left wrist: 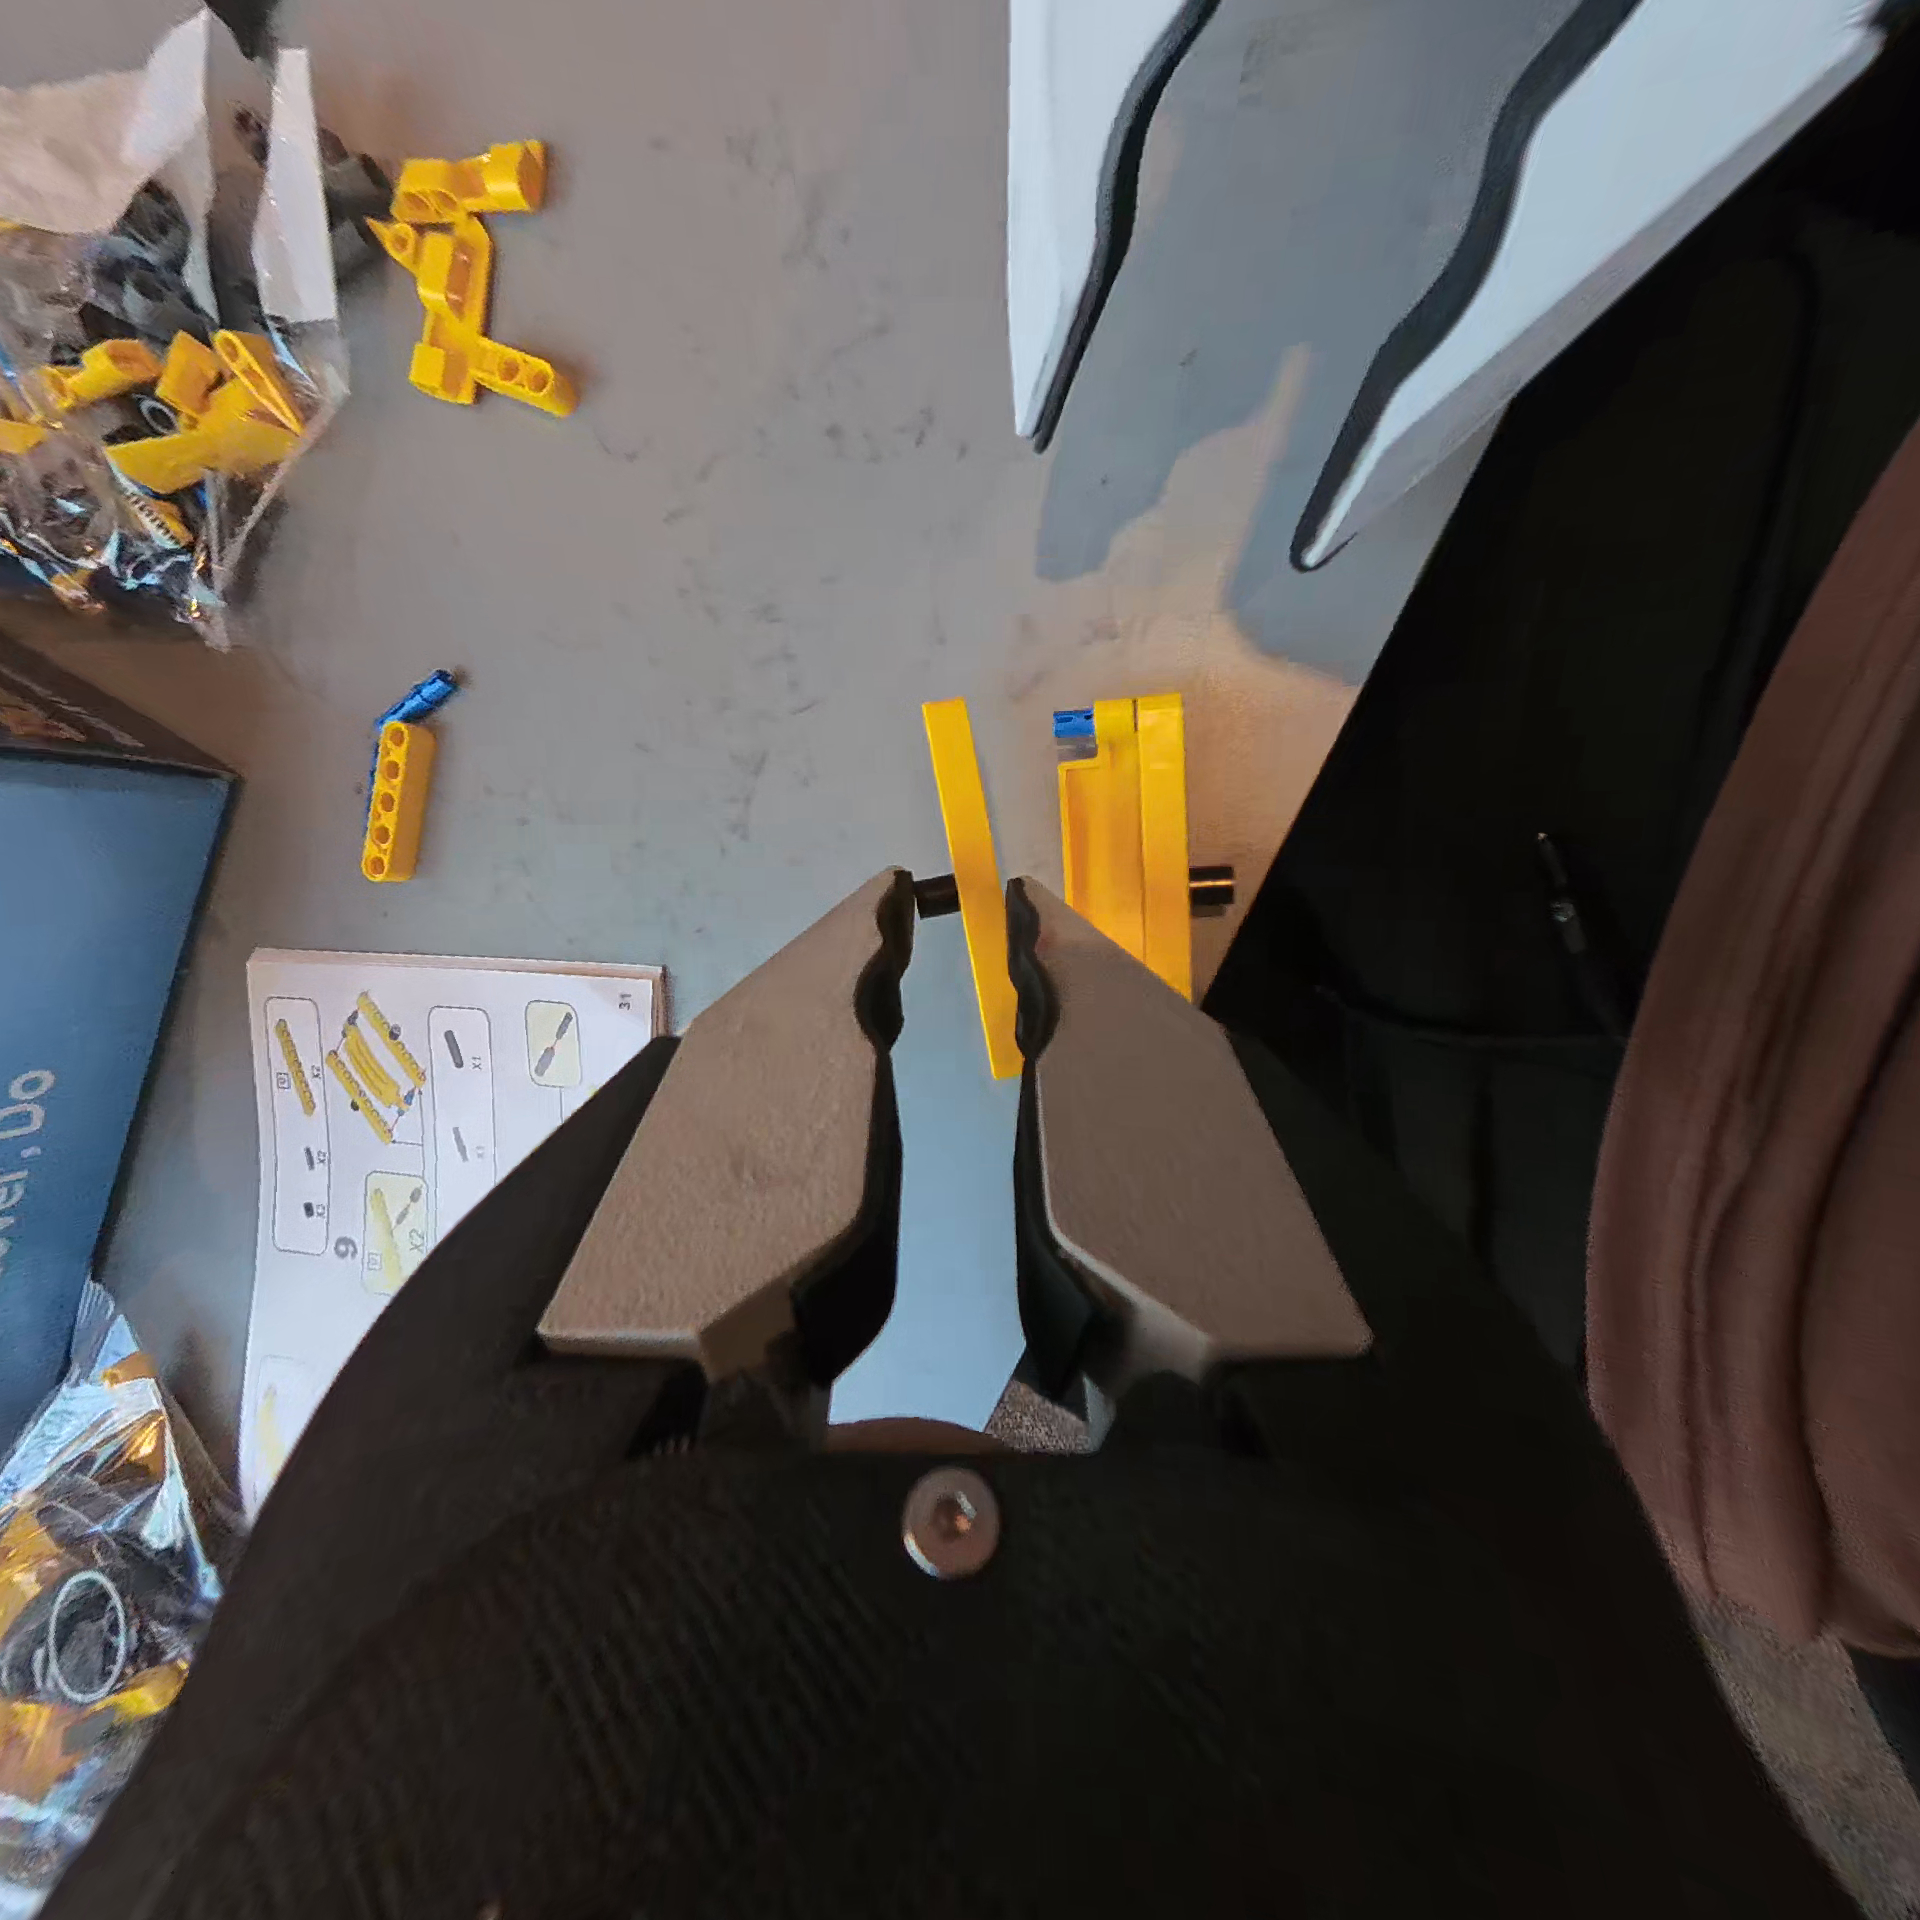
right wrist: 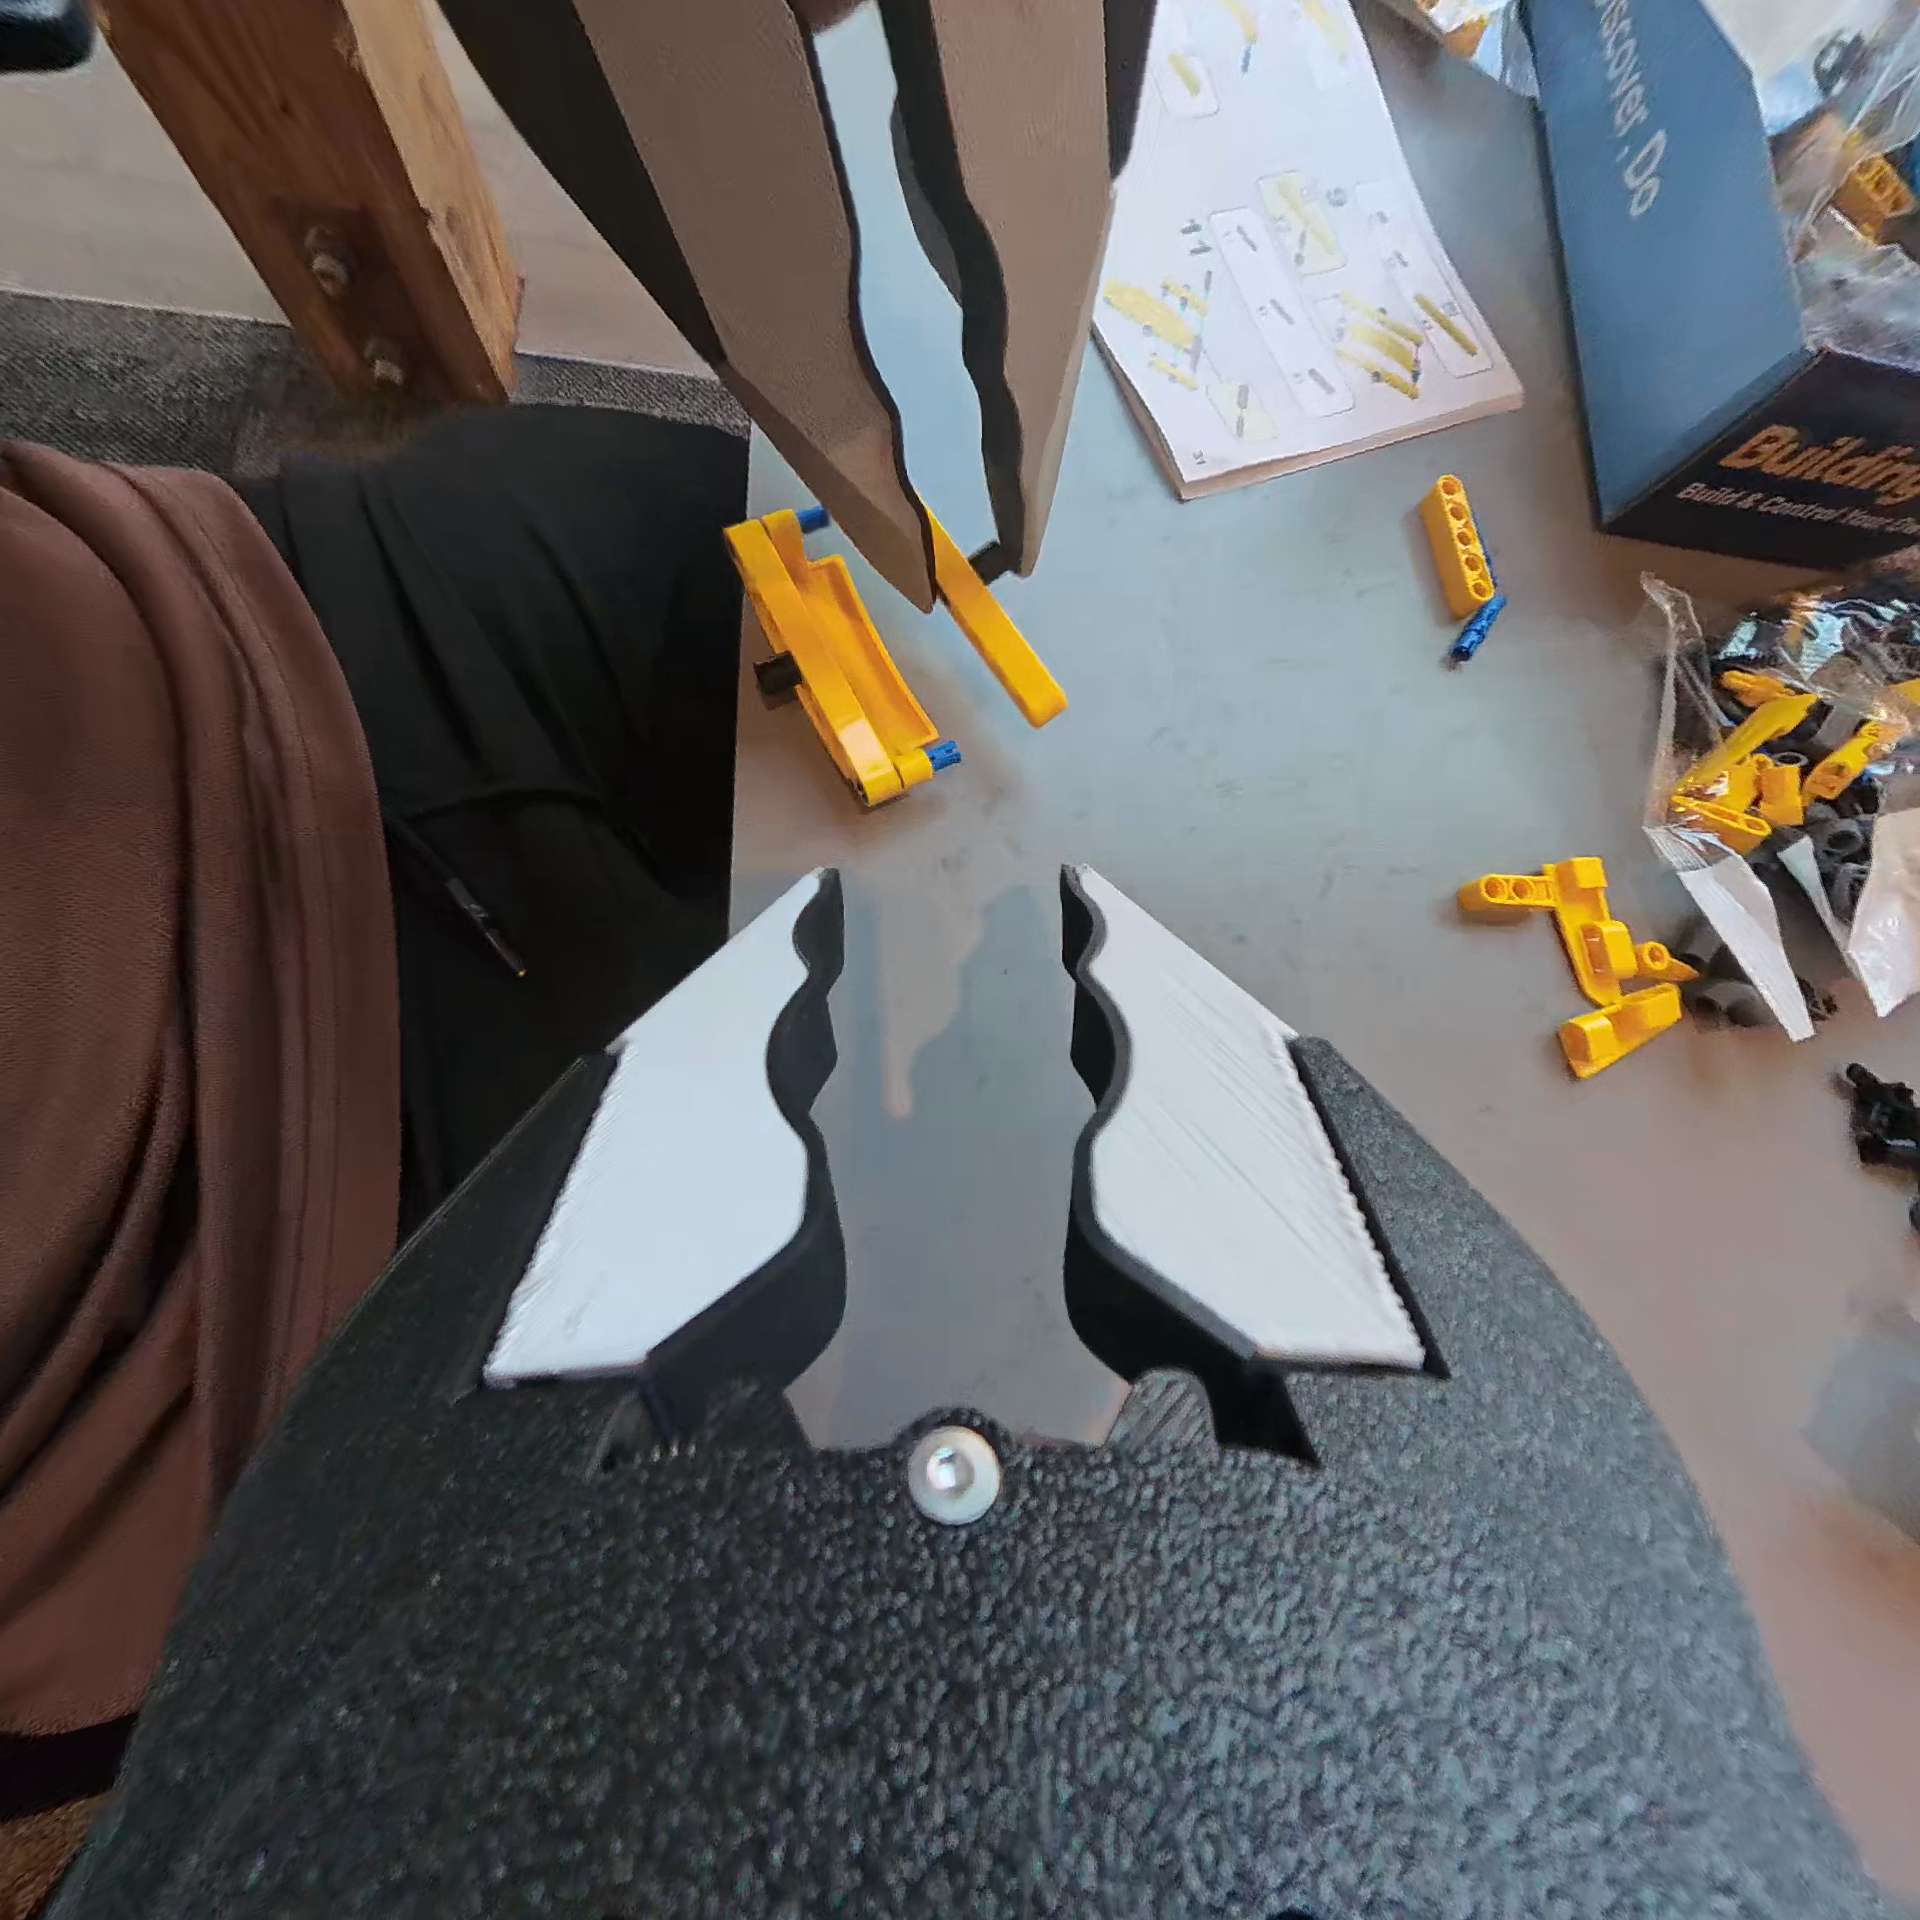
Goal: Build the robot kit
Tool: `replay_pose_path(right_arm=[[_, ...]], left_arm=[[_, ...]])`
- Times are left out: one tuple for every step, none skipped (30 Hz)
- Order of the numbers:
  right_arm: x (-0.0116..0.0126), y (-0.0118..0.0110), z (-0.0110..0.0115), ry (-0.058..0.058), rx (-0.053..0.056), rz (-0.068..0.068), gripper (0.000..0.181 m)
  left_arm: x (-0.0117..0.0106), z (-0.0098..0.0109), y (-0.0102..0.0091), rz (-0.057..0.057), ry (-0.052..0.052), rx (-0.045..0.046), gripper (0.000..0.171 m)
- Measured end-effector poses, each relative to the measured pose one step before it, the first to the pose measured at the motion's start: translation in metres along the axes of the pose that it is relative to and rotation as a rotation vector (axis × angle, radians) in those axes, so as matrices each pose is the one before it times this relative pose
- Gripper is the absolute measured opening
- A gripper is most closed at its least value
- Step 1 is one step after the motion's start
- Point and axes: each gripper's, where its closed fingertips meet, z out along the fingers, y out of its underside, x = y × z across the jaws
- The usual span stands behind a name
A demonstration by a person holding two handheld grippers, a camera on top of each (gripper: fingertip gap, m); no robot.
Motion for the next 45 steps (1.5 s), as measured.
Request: replay_pose_path(right_arm=[[-0.00139, -0.00003, 0.00063, -0.0071, 0.0098, -0.0093, 0.042], [-0.00015, 0.00032, 0.00116, -0.0067, -0.0009, -0.014, 0.042], [0.0013, -0.0003, 0.00138, -0.0039, -0.0025, -0.0109, 0.044], [0.001, -0.00187, 0.00162, -0.0099, 0.0054, -0.0056, 0.047], [-0.00011, -0.00252, 0.00207, -0.0173, 0.0105, -0.0027, 0.05], [-0.00048, -0.00226, 0.00273, -0.0171, 0.0102, -0.0035, 0.053], [-0.00041, -0.00212, 0.00322, -0.0129, 0.0115, -0.007, 0.054], [-0.00102, -0.0018, 0.00339, -0.0129, 0.0143, -0.0084, 0.055], [-0.00112, -0.00141, 0.00333, -0.0114, 0.013, -0.0078, 0.055], [0.00034, -0.00051, 0.00301, -0.0002, 0.0073, -0.0062, 0.055], [0.00104, 0.00078, 0.0027, 0.0031, -0.0031, -0.0063, 0.055], [0.00042, 0.00127, 0.00196, -0.0012, -0.0086, -0.0091, 0.055], [0.0002, 0.00039, 0.00068, -0.0017, -0.0036, -0.0129, 0.056], [-0.00038, -0.0011, -0.00111, -0.0052, 0.0056, -0.0141, 0.054], [-0.00017, -0.00232, -0.00254, -0.0067, 0.0122, -0.0134, 0.052], [0.00024, -0.00331, -0.00361, -0.0085, 0.0159, -0.0128, 0.049], [0.0019, -0.00406, -0.00416, -0.0016, 0.0163, -0.0112, 0.042], [0.0045, -0.00485, -0.00382, 0.0119, 0.017, -0.0062, 0.034], [0.00436, -0.00551, -0.00239, 0.0084, 0.0159, 0.0014, 0.03], [0.00153, -0.00525, -0.00047, -0.0076, 0.0098, 0.0035, 0.03], [-0.00011, -0.00356, 0.00153, -0.0121, -0.0013, -0.003, 0.031], [-0.00082, -0.0015, 0.00344, -0.013, -0.0153, -0.0094, 0.031], [-0.00094, 0.00063, 0.00479, -0.0107, -0.0279, -0.0129, 0.032], [-0.00049, 0.00117, 0.00526, -0.0064, -0.0277, -0.0159, 0.031], [-0.00154, 0.00153, 0.00504, -0.0129, -0.0228, -0.0122, 0.027], [-0.00171, 0.00166, 0.00415, -0.0146, -0.0174, -0.0034, 0.023], [-0.00076, 0.00127, 0.00324, -0.0072, -0.0084, 0.0009, 0.021], [-0.00065, 0.00148, 0.00211, -0.004, -0.0039, 0.0004, 0.015], [-0.00042, 0.0013, 0.00139, -0.0008, -0.002, 0.0016, 0.009], [-0.00043, 0.00046, 0.00058, -0.0014, 0.0022, 0.0056, 0.009], [-0.00026, -0.0004, 0.00003, -0.0009, 0.0065, 0.0074, 0.008], [0.00115, -0.00031, -0.00028, 0.0051, 0.0058, 0.0086, 0.008], [0.00191, 0.00094, -0.00003, 0.0053, -0.0032, 0.0137, 0.008], [0.00212, 0.0023, 0.00013, 0.0041, -0.0119, 0.0128, 0.008], [0.00164, 0.00193, 0.00018, 0.0044, -0.0089, 0.0064, 0.008], [0.00066, 0.00113, -0.00007, -0.0001, -0.0057, 0.0049, 0.008], [-0.00098, 0.00078, -0.00017, -0.0093, -0.0046, 0.0052, 0.008], [-0.00193, 0.00061, 0.0, -0.0128, -0.0045, 0.0039, 0.008], [-0.00128, 0.0009, 0.00045, -0.0089, -0.0072, 0.0013, 0.008], [-0.00028, 0.00093, 0.00085, -0.0022, -0.0081, -0.0031, 0.008], [0.00015, 0.00014, 0.00118, -0.0006, -0.0058, -0.0046, 0.008], [-0.00066, -0.00056, 0.00133, -0.0082, -0.0032, -0.0022, 0.008], [-0.00084, -0.00059, 0.00159, -0.0102, -0.0044, -0.0015, 0.008], [-0.00042, -0.00017, 0.0019, -0.0077, -0.0074, -0.0029, 0.008], [-0.00094, 0.00032, 0.00201, -0.0096, -0.0095, -0.0046, 0.008]], left_arm=[[0.00208, 0.00106, -0.00133, 0.0156, 0.0042, -0.01533, 0.015], [0.00201, 0.00058, -0.00152, 0.0154, 0.0052, -0.01085, 0.015], [0.00051, 0.0, -0.00183, 0.0095, 0.0001, -0.00691, 0.015], [-0.00041, -0.00056, -0.00159, 0.0052, -0.0023, -0.00542, 0.015], [-0.00079, -0.00089, -0.0011, 0.004, -0.0005, -0.00255, 0.015], [-0.00027, -0.00087, -0.00096, 0.0073, 0.0029, 0.00159, 0.015], [0.00004, -0.00062, -0.00024, 0.0105, 0.0034, 0.00331, 0.015], [0.0003, -0.00007, 0.00156, 0.0042, 0.0058, -0.00282, 0.015], [0.00027, 0.00047, 0.00318, -0.0023, 0.0073, -0.00962, 0.015], [0.00005, 0.00053, 0.00302, -0.0035, 0.0035, -0.00559, 0.015], [-0.00047, 0.00012, 0.00216, -0.007, -0.0014, 0.00159, 0.015], [0.00061, -0.00023, 0.00089, -0.0056, 0.0024, 0.00786, 0.015], [0.00118, -0.00052, 0.0002, 0.0026, 0.0031, 0.01158, 0.015], [-0.00023, -0.00094, 0.00006, 0.0071, -0.0076, 0.01058, 0.015], [-0.00039, -0.00135, 0.00013, 0.0129, -0.0108, 0.00547, 0.015], [0.00068, -0.00165, -0.00037, 0.0237, -0.0074, 0.00747, 0.015], [0.00004, -0.00173, 0.00006, 0.0171, -0.0102, 0.00303, 0.015], [-0.00038, -0.00177, 0.00058, 0.0054, -0.007, -0.00629, 0.015], [0.00109, -0.00151, -0.00006, 0.0045, 0.0043, -0.0017, 0.015], [0.00136, -0.00136, -0.00118, 0.0061, 0.0055, 0.0059, 0.015], [0.00047, -0.00098, -0.00123, 0.0019, 0.0026, 0.00461, 0.015], [0.00071, -0.00052, -0.00116, 0.0026, 0.0056, 0.00325, 0.015], [0.00111, -0.00047, -0.00149, 0.0097, 0.0065, 0.00732, 0.015], [-0.00074, -0.00038, -0.00145, 0.0075, -0.003, 0.00879, 0.015], [-0.001, -0.00054, -0.00117, 0.0041, -0.0019, 0.00783, 0.015], [0.00069, -0.00081, -0.00146, 0.0048, 0.009, 0.01252, 0.015], [0.00083, -0.00104, -0.00205, 0.0023, 0.0102, 0.01713, 0.015], [0.00022, -0.00128, -0.00208, -0.0051, 0.0077, 0.01717, 0.015], [0.00022, -0.00104, -0.00148, -0.0105, 0.0076, 0.01434, 0.015], [-0.00042, -0.00058, 0.00002, -0.0139, 0.003, 0.00629, 0.014], [-0.00116, -0.00024, 0.00118, -0.0159, -0.0029, -0.00039, 0.014], [-0.00183, -0.00062, 0.00139, -0.0202, -0.0096, 0.00207, 0.014], [-0.00273, -0.00146, 0.00288, -0.0173, -0.0182, -0.00397, 0.014], [-0.00333, -0.00215, 0.00372, -0.0149, -0.0261, -0.00276, 0.021], [-0.00195, -0.00323, 0.00357, -0.0179, -0.0225, 0.00853, 0.029], [-0.00003, -0.00431, 0.00251, -0.0225, -0.0138, 0.02533, 0.033], [0.00088, -0.00471, 0.0022, -0.0298, -0.0112, 0.03532, 0.036], [0.00282, -0.00403, 0.00288, -0.0312, -0.0032, 0.03433, 0.041], [0.00439, -0.00247, 0.00398, -0.0272, 0.0015, 0.0278, 0.045], [0.00405, -0.0004, 0.00596, -0.0205, -0.0041, 0.01372, 0.048], [0.0044, 0.00179, 0.00808, -0.0054, -0.0038, -0.00676, 0.053], [0.00222, 0.00314, 0.00855, 0.0043, -0.0159, -0.01971, 0.059], [0.00084, 0.00374, 0.00625, 0.0068, -0.0218, -0.01574, 0.063], [0.00106, 0.00345, 0.00195, 0.0045, -0.0174, 0.00085, 0.067], [0.0016, 0.00269, -0.00238, -0.0009, -0.0115, 0.02012, 0.066]])
